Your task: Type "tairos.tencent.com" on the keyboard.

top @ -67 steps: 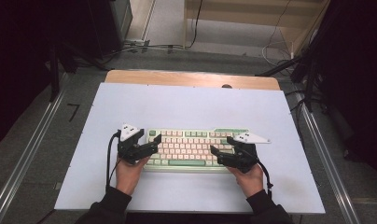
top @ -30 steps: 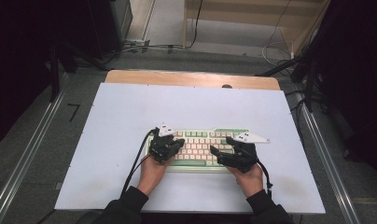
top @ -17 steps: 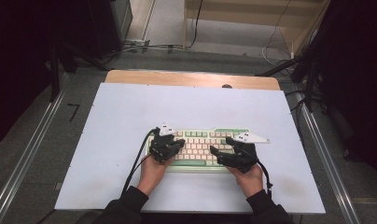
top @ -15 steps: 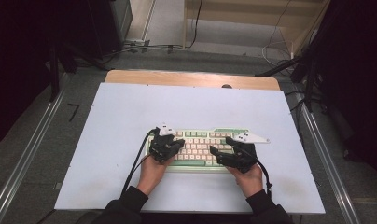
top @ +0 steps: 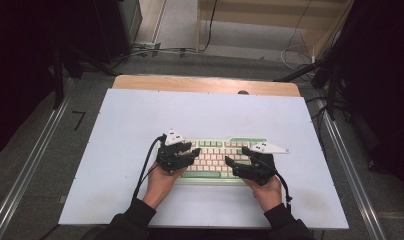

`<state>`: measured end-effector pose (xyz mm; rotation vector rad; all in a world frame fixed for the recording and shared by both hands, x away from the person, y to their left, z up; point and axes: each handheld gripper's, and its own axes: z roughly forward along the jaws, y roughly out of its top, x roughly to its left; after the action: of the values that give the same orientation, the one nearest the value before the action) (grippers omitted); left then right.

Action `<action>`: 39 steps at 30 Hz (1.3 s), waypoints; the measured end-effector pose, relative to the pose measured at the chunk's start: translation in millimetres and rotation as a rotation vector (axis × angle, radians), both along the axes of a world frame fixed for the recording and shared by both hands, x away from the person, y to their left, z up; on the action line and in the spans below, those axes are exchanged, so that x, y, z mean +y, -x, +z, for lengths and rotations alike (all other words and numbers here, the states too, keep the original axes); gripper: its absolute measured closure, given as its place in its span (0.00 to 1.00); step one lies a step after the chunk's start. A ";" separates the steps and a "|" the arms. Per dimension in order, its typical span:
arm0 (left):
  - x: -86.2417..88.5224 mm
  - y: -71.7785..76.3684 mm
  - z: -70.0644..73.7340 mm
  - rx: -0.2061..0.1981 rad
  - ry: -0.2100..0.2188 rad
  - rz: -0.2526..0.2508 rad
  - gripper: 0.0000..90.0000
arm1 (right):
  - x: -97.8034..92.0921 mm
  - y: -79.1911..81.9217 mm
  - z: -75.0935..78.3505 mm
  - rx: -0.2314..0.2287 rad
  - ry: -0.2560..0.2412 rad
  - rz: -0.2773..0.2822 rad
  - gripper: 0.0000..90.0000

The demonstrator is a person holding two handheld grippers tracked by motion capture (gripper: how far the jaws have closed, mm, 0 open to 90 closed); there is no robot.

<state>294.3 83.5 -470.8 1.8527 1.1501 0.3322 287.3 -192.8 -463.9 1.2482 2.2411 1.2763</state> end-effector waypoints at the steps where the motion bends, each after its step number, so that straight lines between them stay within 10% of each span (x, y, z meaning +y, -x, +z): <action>1: 1.6 -0.5 0.0 0.007 0.005 0.002 0.54 | 0.0 0.1 0.1 0.000 0.000 0.000 0.26; 6: 7.2 0.4 1.9 0.006 0.011 0.026 0.34 | 0.2 0.1 0.0 0.002 0.002 -0.001 0.26; 22: 28.0 5.8 6.3 -0.008 -0.003 0.068 0.32 | 0.3 0.2 -0.4 0.002 0.006 0.002 0.26; 26: 32.2 8.6 5.8 -0.013 -0.008 0.055 0.47 | 0.1 0.3 -0.1 0.002 0.004 0.000 0.26; 30: 35.6 9.8 6.5 -0.004 0.044 0.023 0.98 | 0.2 0.4 -0.2 0.000 0.006 0.002 0.26; 39: 27.1 4.0 -4.4 0.047 -0.046 -0.001 1.00 | 1.2 0.4 -0.8 0.001 0.008 0.006 0.26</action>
<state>290.3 110.5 -475.2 1.9100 1.1826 0.3188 286.9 -191.6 -464.7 1.2405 2.2496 1.2679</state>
